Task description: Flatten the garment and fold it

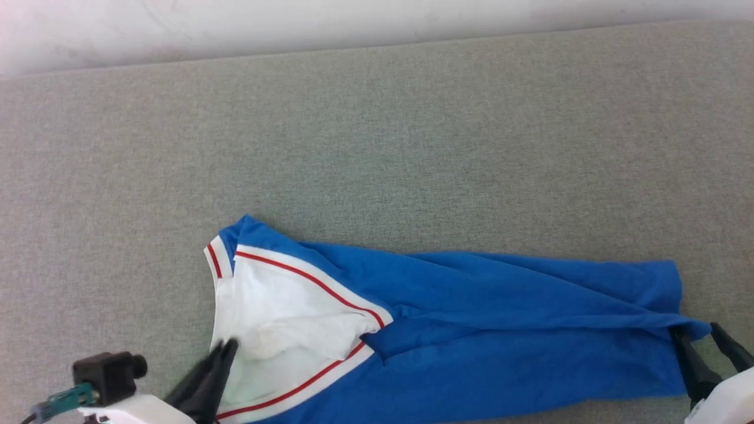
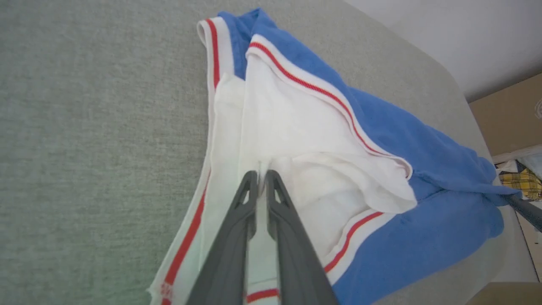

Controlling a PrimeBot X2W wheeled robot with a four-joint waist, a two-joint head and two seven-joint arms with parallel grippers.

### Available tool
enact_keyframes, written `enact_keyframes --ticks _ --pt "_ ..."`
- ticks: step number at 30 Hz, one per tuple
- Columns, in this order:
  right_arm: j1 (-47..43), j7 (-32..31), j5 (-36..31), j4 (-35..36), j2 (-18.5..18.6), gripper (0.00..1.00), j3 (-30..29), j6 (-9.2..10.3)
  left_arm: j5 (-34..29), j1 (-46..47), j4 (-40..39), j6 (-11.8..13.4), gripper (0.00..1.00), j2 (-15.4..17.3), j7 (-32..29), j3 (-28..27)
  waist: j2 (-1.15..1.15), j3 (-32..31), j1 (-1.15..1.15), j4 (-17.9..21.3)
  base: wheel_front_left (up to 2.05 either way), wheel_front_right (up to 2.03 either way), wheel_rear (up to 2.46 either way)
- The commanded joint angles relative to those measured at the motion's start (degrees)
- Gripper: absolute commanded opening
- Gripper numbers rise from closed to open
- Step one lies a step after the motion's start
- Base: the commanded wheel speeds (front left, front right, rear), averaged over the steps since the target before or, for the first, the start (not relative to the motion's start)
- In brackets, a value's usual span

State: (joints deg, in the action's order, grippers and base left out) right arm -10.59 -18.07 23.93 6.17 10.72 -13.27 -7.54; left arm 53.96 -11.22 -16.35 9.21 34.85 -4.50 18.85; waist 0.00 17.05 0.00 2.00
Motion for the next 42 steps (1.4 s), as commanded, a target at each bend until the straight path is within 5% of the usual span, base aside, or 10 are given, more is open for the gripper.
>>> enact_keyframes --ticks 1,8,13,17,24,29,30,42 --pt "0.8 0.3 0.6 0.4 -0.2 1.0 -0.1 0.05 0.0 1.0 -0.1 0.4 1.0 -0.6 0.9 -0.6 0.0 -0.2 0.0 0.1 0.0 0.0 0.0" --pt "-0.6 -2.1 5.9 7.0 -0.4 1.0 -3.9 0.05 0.7 0.0 -4.7 0.9 1.0 -3.4 9.0 -5.9 0.0 -0.9 0.0 0.6 0.0 0.0 0.0" --pt "-1.2 -3.3 3.7 7.0 -1.8 1.0 -7.4 0.05 -9.3 0.7 -6.2 8.2 1.0 -5.1 18.0 -11.9 0.0 -1.1 0.0 0.2 0.0 0.0 0.0" --pt "-1.1 -4.0 2.1 4.1 -3.2 1.0 -6.7 0.05 -18.3 1.6 -7.8 11.2 1.0 -7.2 19.3 -13.5 0.0 -0.9 0.0 -0.4 0.0 0.0 0.0" --pt "1.1 -4.4 0.8 -1.5 -4.1 1.0 -3.9 0.05 -30.3 2.3 -8.5 12.5 1.0 -9.2 19.5 -12.7 0.0 0.1 0.0 -1.5 0.0 0.0 0.0" --pt "3.2 -5.0 0.5 -6.5 -4.1 0.99 -1.6 0.05 -32.9 2.7 -6.5 11.8 1.0 -10.9 19.5 -11.3 0.0 0.3 0.0 -2.3 0.0 0.0 0.0" --pt "3.2 -5.9 0.6 -7.4 -4.1 0.01 -1.2 0.05 -33.0 2.9 -6.2 11.5 1.0 -11.3 19.5 -11.1 0.0 0.2 0.0 -2.7 0.0 0.0 0.0" --pt "6.0 -6.7 -4.2 -3.4 -3.4 0.0 -12.0 0.05 -34.0 3.8 -5.2 9.2 1.0 -14.2 19.5 -11.9 0.0 0.2 0.0 -3.6 0.0 0.0 0.0"
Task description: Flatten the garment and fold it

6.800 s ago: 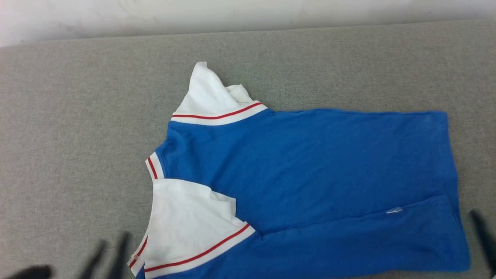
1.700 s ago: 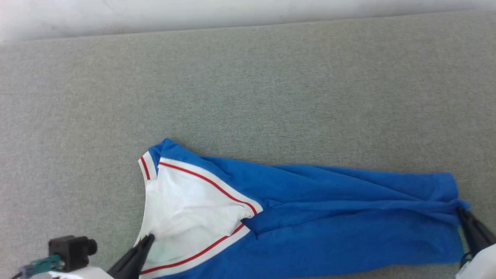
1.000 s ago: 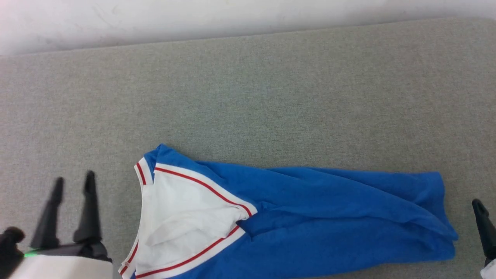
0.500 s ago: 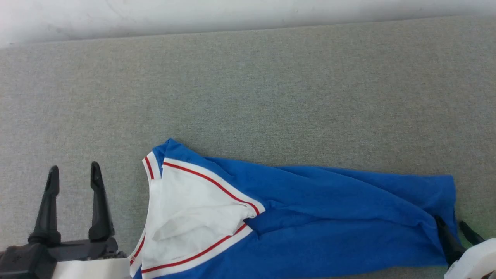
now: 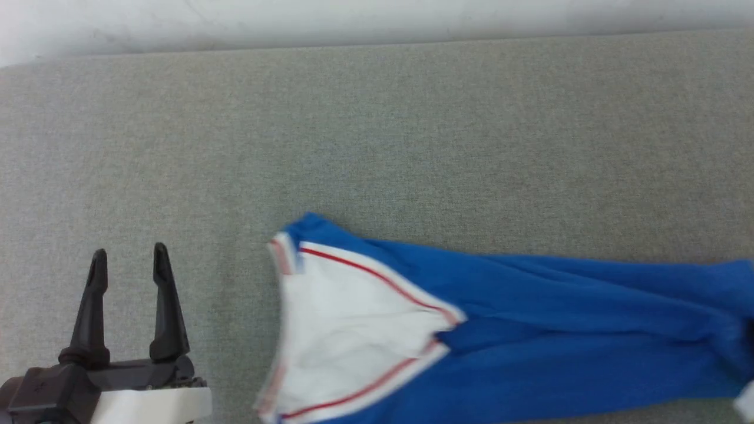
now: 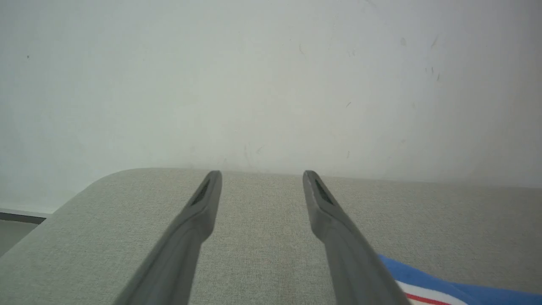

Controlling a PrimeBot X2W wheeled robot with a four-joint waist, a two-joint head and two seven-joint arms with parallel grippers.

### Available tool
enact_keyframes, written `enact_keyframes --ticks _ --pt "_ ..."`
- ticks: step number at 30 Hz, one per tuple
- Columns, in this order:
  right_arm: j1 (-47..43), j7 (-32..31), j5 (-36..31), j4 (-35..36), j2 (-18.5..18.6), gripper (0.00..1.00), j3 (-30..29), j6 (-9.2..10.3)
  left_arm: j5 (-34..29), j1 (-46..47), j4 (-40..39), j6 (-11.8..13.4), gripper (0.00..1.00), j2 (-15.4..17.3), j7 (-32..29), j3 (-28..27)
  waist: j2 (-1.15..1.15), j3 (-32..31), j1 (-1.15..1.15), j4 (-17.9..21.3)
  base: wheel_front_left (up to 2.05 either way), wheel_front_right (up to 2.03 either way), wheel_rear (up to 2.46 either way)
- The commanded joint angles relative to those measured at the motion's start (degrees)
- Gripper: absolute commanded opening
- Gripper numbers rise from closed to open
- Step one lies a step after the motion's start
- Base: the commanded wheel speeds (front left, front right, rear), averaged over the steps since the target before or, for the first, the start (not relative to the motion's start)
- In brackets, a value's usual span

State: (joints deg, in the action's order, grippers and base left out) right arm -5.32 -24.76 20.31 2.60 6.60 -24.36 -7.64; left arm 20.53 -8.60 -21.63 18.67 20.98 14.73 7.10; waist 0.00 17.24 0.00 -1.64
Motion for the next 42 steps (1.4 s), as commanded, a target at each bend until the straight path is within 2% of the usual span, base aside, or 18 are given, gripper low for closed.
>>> enact_keyframes --ticks 1,6,10,17,24,31,34,42 --pt "1.3 0.2 -1.3 0.6 1.1 0.0 -2.7 0.15 -0.7 1.1 0.3 -0.5 1.0 -0.5 0.3 -0.2 0.0 0.0 0.0 0.1 0.0 0.0 0.0" --pt "2.8 0.3 -5.4 1.6 3.3 0.0 -10.0 0.15 -1.2 1.5 1.1 -1.5 1.0 -1.4 0.3 -0.3 0.0 -0.1 0.0 0.0 0.0 0.0 0.0" --pt "2.7 -1.1 -5.1 3.5 2.8 0.0 -9.4 0.15 -1.4 1.6 2.0 -2.2 1.0 -1.8 0.3 -0.3 0.0 -0.5 0.0 -0.1 0.0 0.0 0.0" --pt "0.3 -7.0 2.5 12.7 -0.6 0.0 7.0 0.15 -1.1 1.5 3.8 -3.6 1.0 -2.6 0.3 0.2 0.0 -2.2 0.0 -0.1 0.0 0.0 0.0" --pt "-0.1 -9.8 3.8 16.5 -2.1 0.0 25.0 0.15 -1.3 0.7 4.3 -3.9 1.0 -2.0 0.3 -0.2 0.0 -3.9 0.0 -0.9 0.0 0.0 0.0" --pt "3.9 -8.4 3.2 13.2 -3.1 0.0 37.3 0.15 -0.7 0.3 4.6 -4.1 1.0 -2.3 0.2 0.3 0.0 -5.0 0.0 -1.9 0.0 0.0 0.0" --pt "5.8 -7.5 2.1 11.3 -3.3 0.0 39.7 0.15 -0.5 0.2 4.8 -4.2 1.0 -2.5 0.2 0.6 0.0 -4.9 0.0 -2.3 0.0 0.0 0.0" --pt "13.7 -5.5 -3.0 0.9 -3.7 0.0 47.3 0.15 0.1 1.0 6.2 -5.1 1.0 -3.3 0.2 1.7 0.0 -4.6 0.0 -3.8 0.0 0.0 0.0"
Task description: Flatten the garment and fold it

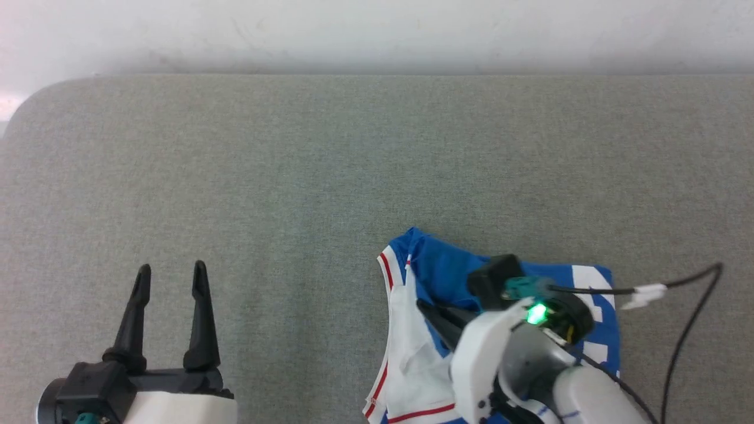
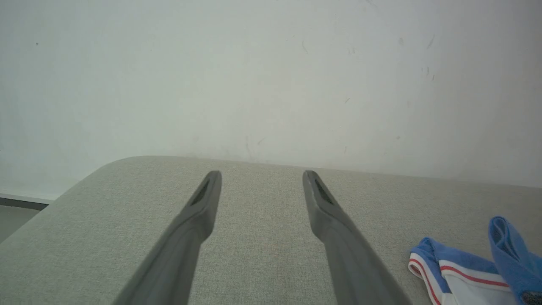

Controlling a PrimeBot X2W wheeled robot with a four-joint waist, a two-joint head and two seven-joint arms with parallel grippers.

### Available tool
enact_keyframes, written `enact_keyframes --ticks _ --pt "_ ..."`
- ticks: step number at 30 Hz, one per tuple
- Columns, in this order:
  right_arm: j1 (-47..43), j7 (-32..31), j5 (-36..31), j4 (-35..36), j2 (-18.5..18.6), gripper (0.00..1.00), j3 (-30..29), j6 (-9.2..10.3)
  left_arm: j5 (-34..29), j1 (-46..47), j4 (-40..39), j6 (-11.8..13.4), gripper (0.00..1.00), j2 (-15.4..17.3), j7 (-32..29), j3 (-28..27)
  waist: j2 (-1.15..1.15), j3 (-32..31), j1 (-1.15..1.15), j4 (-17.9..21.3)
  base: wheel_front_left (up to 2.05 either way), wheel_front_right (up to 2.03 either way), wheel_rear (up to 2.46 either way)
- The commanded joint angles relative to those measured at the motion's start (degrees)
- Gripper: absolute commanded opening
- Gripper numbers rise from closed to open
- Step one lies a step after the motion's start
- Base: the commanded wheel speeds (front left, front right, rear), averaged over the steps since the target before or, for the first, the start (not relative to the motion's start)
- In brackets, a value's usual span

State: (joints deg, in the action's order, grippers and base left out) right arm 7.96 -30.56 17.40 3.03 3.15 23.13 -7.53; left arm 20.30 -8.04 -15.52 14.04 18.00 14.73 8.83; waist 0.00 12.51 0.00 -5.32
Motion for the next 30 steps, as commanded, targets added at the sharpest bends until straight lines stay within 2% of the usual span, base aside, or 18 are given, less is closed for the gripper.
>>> enact_keyframes --ticks 1,5,7,9,10,11,16,20,24,30 --pt "1.3 0.1 -0.6 -0.8 -0.2 0.0 0.9 0.04 0.4 0.6 0.3 -0.6 1.0 -0.4 0.2 0.2 0.0 0.2 0.0 -0.4 0.0 0.0 0.0" --pt "4.4 -1.7 -3.1 -6.2 -0.3 0.02 4.3 0.04 0.4 1.5 1.4 -1.2 1.0 -1.0 0.3 1.0 0.0 0.5 0.0 -1.5 0.0 0.0 0.0" --pt "5.5 -2.8 -4.7 -8.7 -0.3 0.19 5.8 0.04 0.4 2.1 2.1 -1.5 1.0 -1.3 0.3 1.5 0.0 0.5 0.0 -2.1 0.0 0.0 0.0" --pt "6.1 -3.6 -5.3 -10.9 -0.3 0.32 6.6 0.04 0.5 2.4 2.6 -1.8 1.0 -1.6 0.3 1.7 0.0 0.6 0.0 -2.5 0.0 0.0 0.0" --pt "6.5 -3.8 -5.7 -11.8 -0.3 0.44 7.0 0.04 0.5 2.6 2.8 -1.9 1.0 -1.8 0.3 1.8 0.0 0.7 0.0 -2.7 0.0 0.0 0.0" --pt "6.9 -3.7 -6.2 -12.4 -0.3 1.0 7.4 0.04 0.5 2.7 3.0 -2.0 1.0 -1.9 0.3 1.8 0.0 0.7 0.0 -2.8 0.0 0.0 0.0" --pt "8.0 -2.4 -4.6 -11.8 -0.3 1.0 7.8 0.04 0.4 2.8 3.5 -2.2 1.0 -2.4 0.3 1.3 0.0 1.1 0.0 -2.3 0.0 0.0 0.0" --pt "8.0 -0.5 -1.0 -6.5 -0.3 1.0 5.7 0.04 0.4 2.6 3.5 -2.4 1.0 -2.7 0.3 0.9 0.0 1.1 0.0 -1.1 0.0 0.0 0.0" --pt "5.6 3.4 0.1 1.0 -0.3 1.0 -0.9 0.04 0.2 2.5 3.0 -2.5 1.0 -2.7 0.3 0.4 0.0 1.4 0.0 0.2 0.0 0.0 0.0" --pt "-3.6 10.6 -2.4 9.5 -0.3 1.0 -17.7 0.04 -0.6 2.4 1.9 -2.6 1.0 -2.4 0.3 -0.3 0.0 2.2 0.0 1.3 0.0 0.0 0.0"
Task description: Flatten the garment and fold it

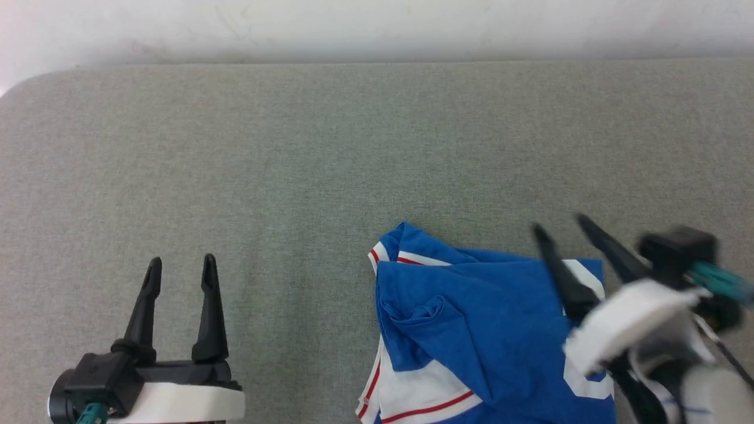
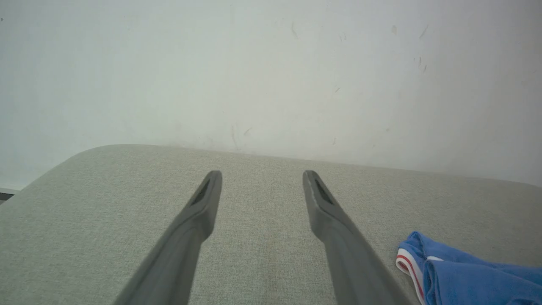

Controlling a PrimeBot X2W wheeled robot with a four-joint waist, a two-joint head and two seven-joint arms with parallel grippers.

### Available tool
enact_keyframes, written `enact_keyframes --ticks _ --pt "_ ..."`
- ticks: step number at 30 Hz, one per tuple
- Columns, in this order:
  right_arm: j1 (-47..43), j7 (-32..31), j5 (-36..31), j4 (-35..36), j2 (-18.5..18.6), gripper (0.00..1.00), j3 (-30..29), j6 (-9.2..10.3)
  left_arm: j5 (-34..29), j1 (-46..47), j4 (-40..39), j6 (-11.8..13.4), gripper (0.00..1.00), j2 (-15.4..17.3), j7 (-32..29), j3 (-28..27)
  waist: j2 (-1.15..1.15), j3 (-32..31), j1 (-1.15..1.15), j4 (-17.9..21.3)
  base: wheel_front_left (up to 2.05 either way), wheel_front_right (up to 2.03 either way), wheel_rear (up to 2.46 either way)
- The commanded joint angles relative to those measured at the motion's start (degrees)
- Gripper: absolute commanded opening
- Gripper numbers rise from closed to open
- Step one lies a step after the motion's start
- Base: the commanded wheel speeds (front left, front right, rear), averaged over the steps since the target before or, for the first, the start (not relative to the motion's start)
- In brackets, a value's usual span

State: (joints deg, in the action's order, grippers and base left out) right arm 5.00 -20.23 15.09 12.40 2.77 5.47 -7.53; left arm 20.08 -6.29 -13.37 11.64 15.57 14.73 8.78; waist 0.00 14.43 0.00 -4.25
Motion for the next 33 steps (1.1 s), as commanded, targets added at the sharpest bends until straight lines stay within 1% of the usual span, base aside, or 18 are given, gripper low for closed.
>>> enact_keyframes --ticks 1,3,6,7,11,17,19,21,25,29,33 --pt "-2.5 0.7 -1.0 0.8 0.1 1.0 -2.1 0.04 -0.5 0.6 -0.4 -0.2 1.0 0.2 0.3 -0.4 0.0 0.6 0.0 0.4 0.0 0.0 0.0" --pt "-6.2 1.1 -2.5 1.7 0.1 1.0 -5.7 0.04 -0.5 0.7 -0.8 -0.2 1.0 0.3 0.3 -0.5 0.0 1.1 0.0 0.6 0.0 0.0 0.0" --pt "-10.3 1.5 -2.0 1.5 0.1 1.0 -8.4 0.04 -0.6 0.6 -1.1 -0.2 1.0 0.7 0.3 -0.8 0.0 1.7 0.0 1.2 0.0 0.0 0.0" --pt "-11.2 1.3 -2.4 1.1 0.1 1.0 -8.3 0.04 -0.6 0.6 -1.2 -0.3 1.0 0.8 0.2 -0.8 0.0 1.9 0.0 1.4 0.0 0.0 0.0" --pt "-12.9 0.3 -0.6 -2.5 0.1 1.0 -8.3 0.04 -0.6 1.0 -1.2 -0.3 1.0 1.0 0.1 -0.6 0.0 2.5 0.0 1.5 0.0 0.0 0.0" --pt "-12.7 -1.5 0.9 -6.9 0.1 1.0 -10.0 0.04 -0.8 1.7 -1.6 -0.3 1.0 1.7 -0.6 -0.5 0.0 3.0 0.0 0.6 0.0 0.0 0.0" --pt "-12.4 -2.9 1.7 -7.7 0.1 1.0 -9.0 0.04 -0.8 1.8 -1.7 -0.3 1.0 1.8 -0.7 -0.5 0.0 3.0 0.0 0.2 0.0 0.0 0.0" --pt "-12.2 -4.0 3.1 -8.3 0.1 0.0 -8.8 0.04 -0.7 1.8 -1.8 -0.3 1.0 1.9 -0.8 -0.4 0.0 3.0 0.0 -0.2 0.0 0.0 0.0" --pt "-11.7 -5.7 5.8 -8.6 0.1 0.0 -8.4 0.04 -0.7 1.9 -1.6 -0.4 1.0 1.9 -0.9 0.0 0.0 2.8 0.0 -0.8 0.0 0.0 0.0" --pt "-10.8 -5.3 6.1 -7.7 0.1 0.0 -8.5 0.04 -0.8 2.1 -1.6 -0.4 1.0 1.9 -0.8 0.3 0.0 2.3 0.0 -0.8 0.0 0.0 0.0" --pt "-9.7 -4.9 5.6 -6.5 0.1 0.0 -8.5 0.04 -1.1 2.2 -1.8 -0.3 1.0 2.1 -0.9 0.6 0.0 1.9 0.0 0.4 0.0 0.0 0.0"
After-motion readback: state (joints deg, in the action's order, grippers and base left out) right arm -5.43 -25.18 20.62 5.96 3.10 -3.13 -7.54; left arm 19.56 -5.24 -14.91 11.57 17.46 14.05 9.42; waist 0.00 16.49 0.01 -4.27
